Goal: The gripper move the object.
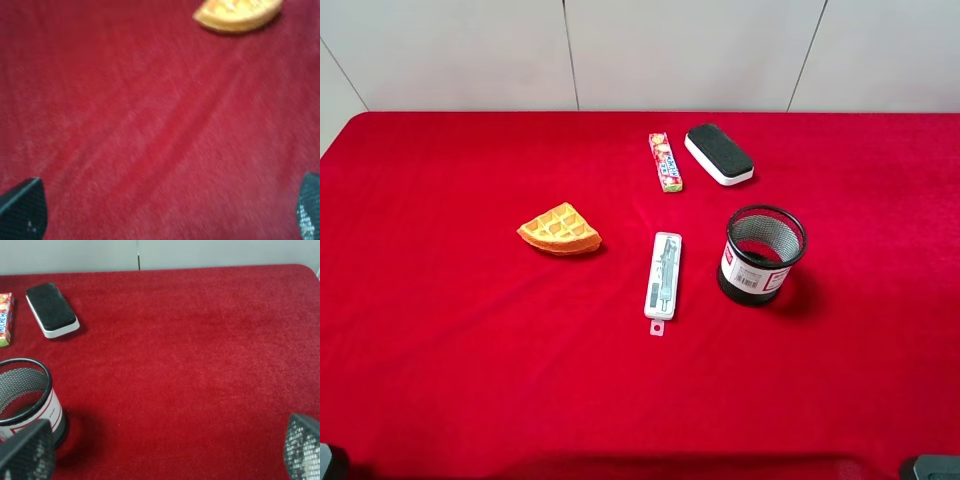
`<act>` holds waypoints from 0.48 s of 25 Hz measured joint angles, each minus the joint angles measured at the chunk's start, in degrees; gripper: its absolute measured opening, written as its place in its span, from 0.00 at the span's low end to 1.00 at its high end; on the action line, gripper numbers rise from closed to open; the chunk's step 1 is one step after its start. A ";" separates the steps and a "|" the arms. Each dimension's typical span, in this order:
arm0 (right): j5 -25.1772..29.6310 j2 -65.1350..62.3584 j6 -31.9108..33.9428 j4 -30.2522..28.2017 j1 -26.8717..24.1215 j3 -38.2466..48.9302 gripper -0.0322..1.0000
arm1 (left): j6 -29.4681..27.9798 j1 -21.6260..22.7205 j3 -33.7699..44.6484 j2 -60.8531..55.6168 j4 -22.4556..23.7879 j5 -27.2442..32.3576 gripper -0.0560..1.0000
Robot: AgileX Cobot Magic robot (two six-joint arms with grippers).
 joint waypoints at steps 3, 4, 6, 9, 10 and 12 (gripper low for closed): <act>0.00 0.00 0.00 0.00 0.00 0.00 0.70 | 0.14 3.04 2.49 -3.88 0.00 -0.91 0.99; 0.00 0.00 0.00 0.00 0.00 0.00 0.70 | 0.20 4.01 3.28 -4.98 0.00 -1.05 0.99; 0.00 0.00 0.00 0.00 0.00 0.00 0.70 | 0.25 5.52 4.74 -7.57 0.00 -1.19 0.99; 0.00 0.00 0.00 0.00 0.00 0.00 0.70 | 0.26 6.94 6.20 -11.11 0.00 -1.30 0.99; 0.00 0.00 0.00 0.00 0.00 0.00 0.70 | 0.31 7.19 6.20 -12.29 0.00 -1.37 0.99; 0.00 0.00 0.00 0.00 0.00 0.00 0.70 | 0.31 7.39 6.39 -14.42 0.00 -1.42 0.99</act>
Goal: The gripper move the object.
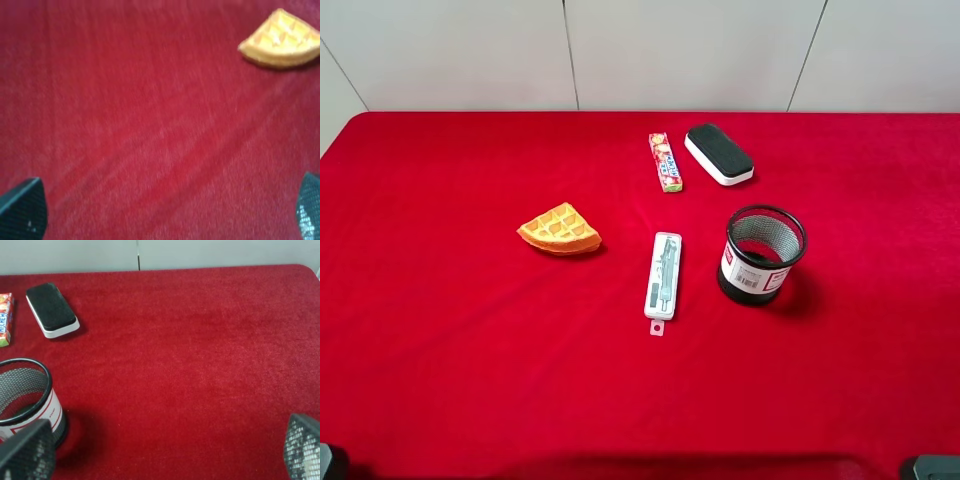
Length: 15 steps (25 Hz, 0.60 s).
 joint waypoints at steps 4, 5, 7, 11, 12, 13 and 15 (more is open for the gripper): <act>0.00 0.00 0.00 0.00 0.00 0.00 0.70 | 0.00 0.07 0.07 -4.15 0.00 0.00 0.99; 0.00 0.00 0.00 0.00 0.00 0.00 0.70 | 0.00 0.07 0.07 -5.12 0.00 0.00 0.99; 0.00 0.00 0.00 0.00 0.00 0.00 0.70 | 0.00 0.07 0.07 -5.95 0.00 0.00 0.99; 0.00 0.00 0.00 0.00 0.00 0.00 0.70 | 0.23 0.07 0.07 -5.94 0.00 0.07 0.99; 0.00 0.00 0.00 0.00 0.00 0.00 0.70 | 0.23 0.07 0.07 -5.94 0.00 0.07 0.99; 0.00 0.00 0.00 0.00 0.00 0.00 0.70 | 0.23 0.07 0.07 -5.94 0.00 0.07 0.99; 0.00 0.00 0.00 0.00 0.00 0.00 0.70 | 0.23 0.07 0.07 -5.94 0.00 0.07 0.99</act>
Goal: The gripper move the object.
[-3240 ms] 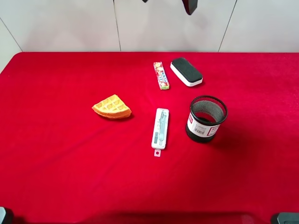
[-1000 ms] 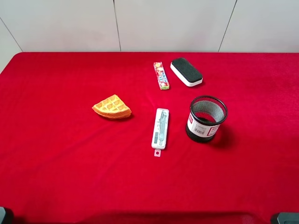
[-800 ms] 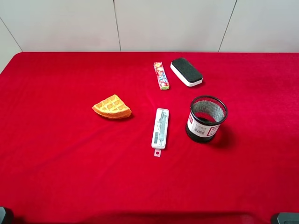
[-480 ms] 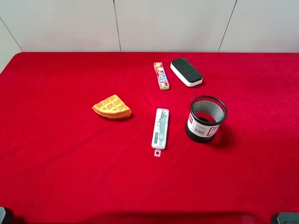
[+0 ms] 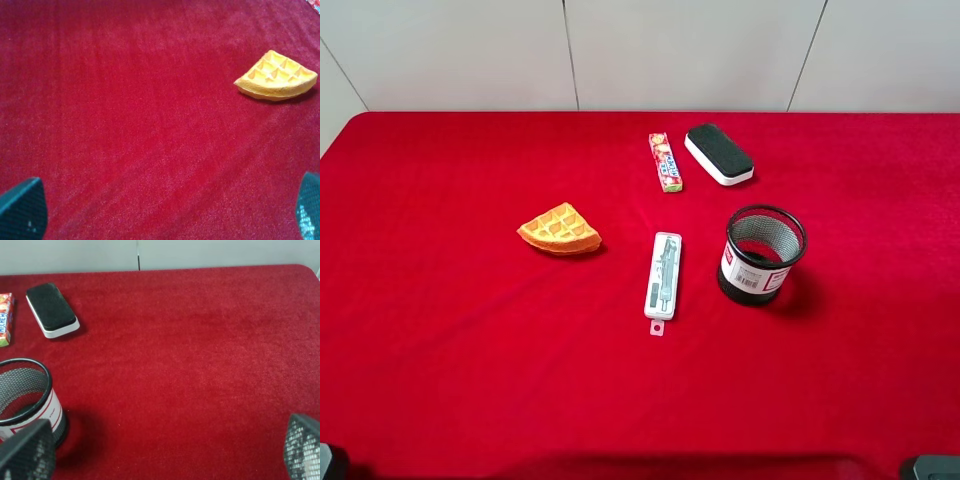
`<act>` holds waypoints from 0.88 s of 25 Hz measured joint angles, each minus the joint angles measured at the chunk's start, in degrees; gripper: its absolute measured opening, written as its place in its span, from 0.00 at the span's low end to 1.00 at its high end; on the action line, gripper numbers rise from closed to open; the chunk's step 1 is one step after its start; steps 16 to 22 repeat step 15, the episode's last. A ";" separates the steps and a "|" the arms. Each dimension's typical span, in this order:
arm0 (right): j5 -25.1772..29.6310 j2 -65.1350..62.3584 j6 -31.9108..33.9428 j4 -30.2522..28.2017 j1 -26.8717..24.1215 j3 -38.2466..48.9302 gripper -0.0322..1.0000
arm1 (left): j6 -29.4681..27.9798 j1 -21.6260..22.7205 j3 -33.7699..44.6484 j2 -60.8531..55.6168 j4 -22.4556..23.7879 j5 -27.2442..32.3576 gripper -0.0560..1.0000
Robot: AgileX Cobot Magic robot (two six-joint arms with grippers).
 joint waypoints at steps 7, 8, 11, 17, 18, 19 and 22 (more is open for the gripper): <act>0.00 0.00 0.00 0.00 0.00 0.00 0.70 | 0.00 0.00 0.00 0.00 0.00 0.00 0.99; 0.00 0.00 0.00 0.00 0.00 0.00 0.70 | 0.00 0.00 0.00 0.00 0.00 0.00 0.99; 0.00 0.00 0.00 0.00 0.00 0.00 0.70 | 0.00 0.00 0.00 0.00 0.00 0.00 0.99; 0.00 0.00 0.00 0.00 0.00 0.00 0.70 | 0.07 0.00 0.00 0.00 0.00 0.00 0.99; 0.00 0.00 0.00 0.00 0.00 0.00 0.70 | 0.07 0.00 0.00 0.00 0.00 0.00 0.99; 0.00 0.00 0.00 0.00 0.00 0.00 0.70 | 0.07 0.00 0.00 0.00 0.00 0.00 0.99; 0.00 0.00 0.00 0.00 0.00 0.00 0.70 | 0.07 0.00 0.00 0.00 0.00 0.00 0.99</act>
